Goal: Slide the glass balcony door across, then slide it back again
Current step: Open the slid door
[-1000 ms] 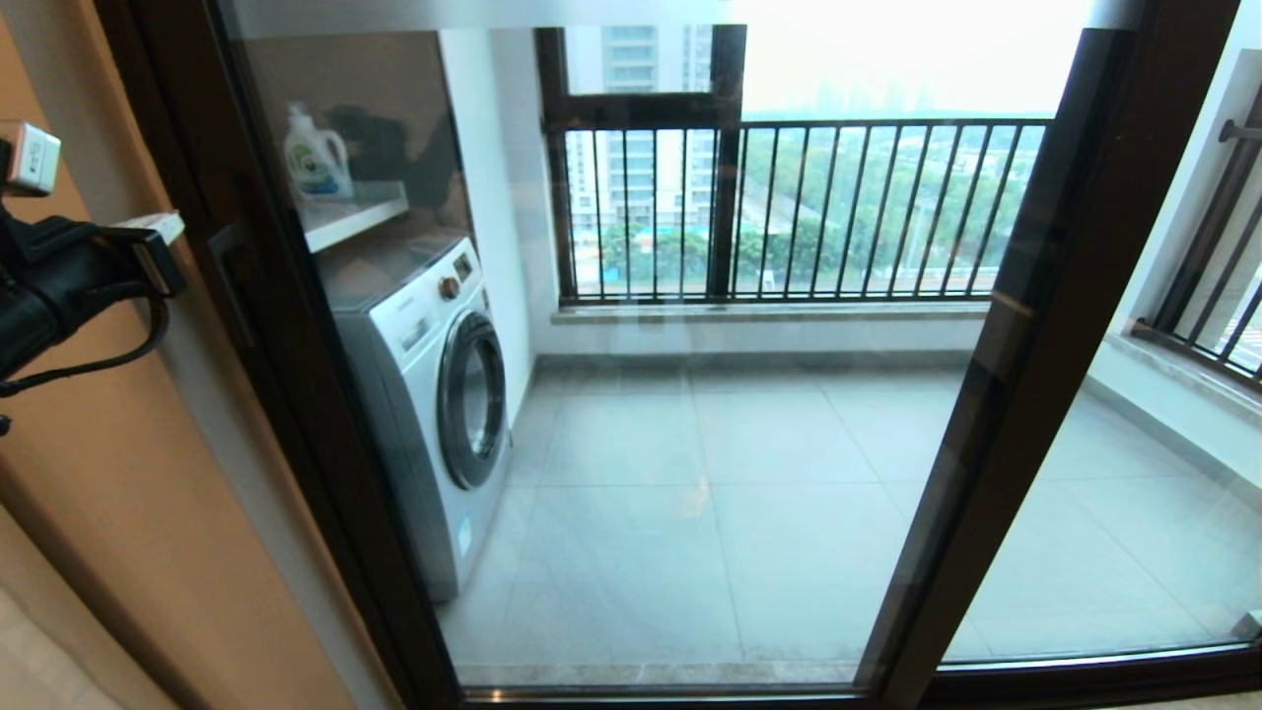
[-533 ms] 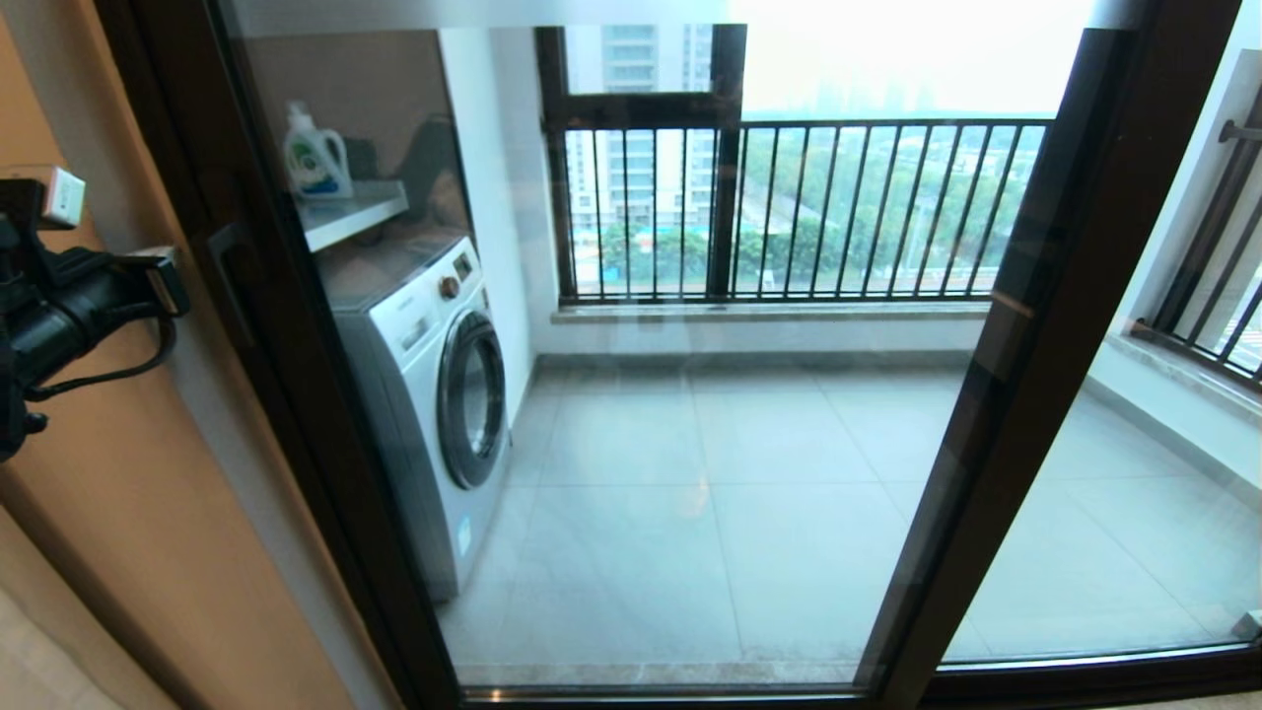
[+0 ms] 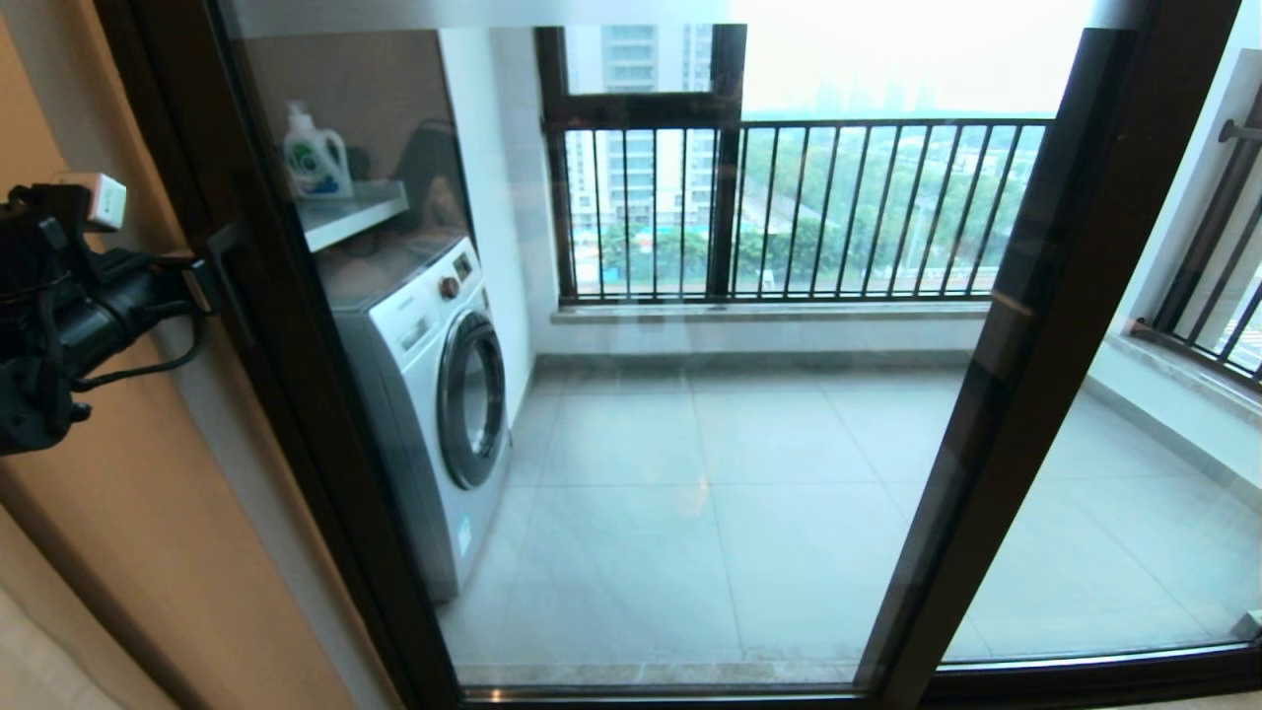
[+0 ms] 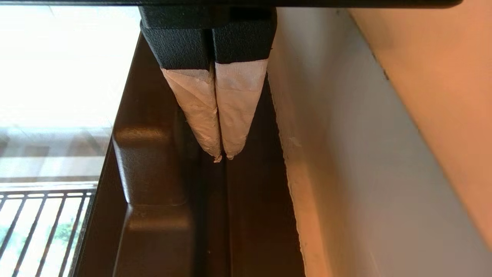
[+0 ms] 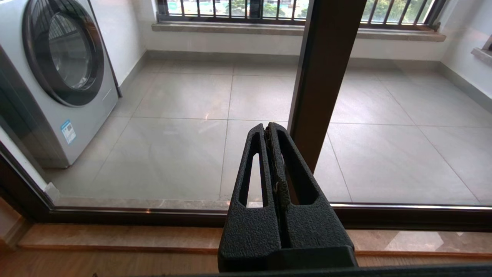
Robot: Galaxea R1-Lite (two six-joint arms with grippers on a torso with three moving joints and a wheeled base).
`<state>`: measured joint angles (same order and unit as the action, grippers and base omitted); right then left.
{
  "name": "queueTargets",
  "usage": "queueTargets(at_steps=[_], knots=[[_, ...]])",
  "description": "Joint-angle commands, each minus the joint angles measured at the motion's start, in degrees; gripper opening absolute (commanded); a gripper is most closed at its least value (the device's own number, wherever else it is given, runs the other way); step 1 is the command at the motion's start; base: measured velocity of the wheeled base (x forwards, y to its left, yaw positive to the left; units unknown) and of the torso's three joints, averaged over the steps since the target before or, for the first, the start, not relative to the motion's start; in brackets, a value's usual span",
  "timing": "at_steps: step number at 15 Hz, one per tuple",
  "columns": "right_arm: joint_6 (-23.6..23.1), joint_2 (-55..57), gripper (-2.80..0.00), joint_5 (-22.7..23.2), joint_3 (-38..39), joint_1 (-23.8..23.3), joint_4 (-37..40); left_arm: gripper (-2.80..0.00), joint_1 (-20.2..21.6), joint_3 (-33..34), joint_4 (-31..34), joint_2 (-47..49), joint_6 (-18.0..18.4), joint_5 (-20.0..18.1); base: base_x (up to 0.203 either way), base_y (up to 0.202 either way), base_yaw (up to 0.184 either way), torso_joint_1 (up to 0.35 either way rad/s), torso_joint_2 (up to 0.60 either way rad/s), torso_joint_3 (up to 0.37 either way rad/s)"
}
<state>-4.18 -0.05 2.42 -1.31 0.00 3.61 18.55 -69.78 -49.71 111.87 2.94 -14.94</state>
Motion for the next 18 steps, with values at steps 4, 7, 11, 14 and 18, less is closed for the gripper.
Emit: queueTargets(at_steps=[4, 7, 11, 14, 18], knots=[[-0.04, 0.05, -2.8, 0.04, -0.01, 0.0, 0.02, -2.8, -2.91, -0.09, -0.3, -0.16, 0.05, 0.09, 0.0, 0.0, 0.0, 0.0, 0.0, 0.0], [-0.04, 0.05, -2.8, 0.04, -0.01, 0.0, 0.0, -2.8, -4.15, 0.08, -0.3, -0.34, 0.05, 0.09, 0.0, 0.0, 0.0, 0.0, 0.0, 0.0], [-0.04, 0.05, -2.8, 0.04, -0.01, 0.0, 0.06, -2.8, -6.44, 0.3, -0.3, -1.72, 0.05, 0.18, 0.0, 0.0, 0.0, 0.0, 0.0, 0.0], [-0.04, 0.05, -2.8, 0.04, -0.01, 0.0, 0.0, -2.8, -8.42, 0.52, -0.12, -2.69, 0.05, 0.27, 0.0, 0.0, 0.0, 0.0, 0.0, 0.0], [-0.04, 0.05, -2.8, 0.04, -0.01, 0.0, 0.08, -2.8, -9.06, 0.87, -0.03, -2.63, 0.05, 0.27, 0.0, 0.0, 0.0, 0.0, 0.0, 0.0]])
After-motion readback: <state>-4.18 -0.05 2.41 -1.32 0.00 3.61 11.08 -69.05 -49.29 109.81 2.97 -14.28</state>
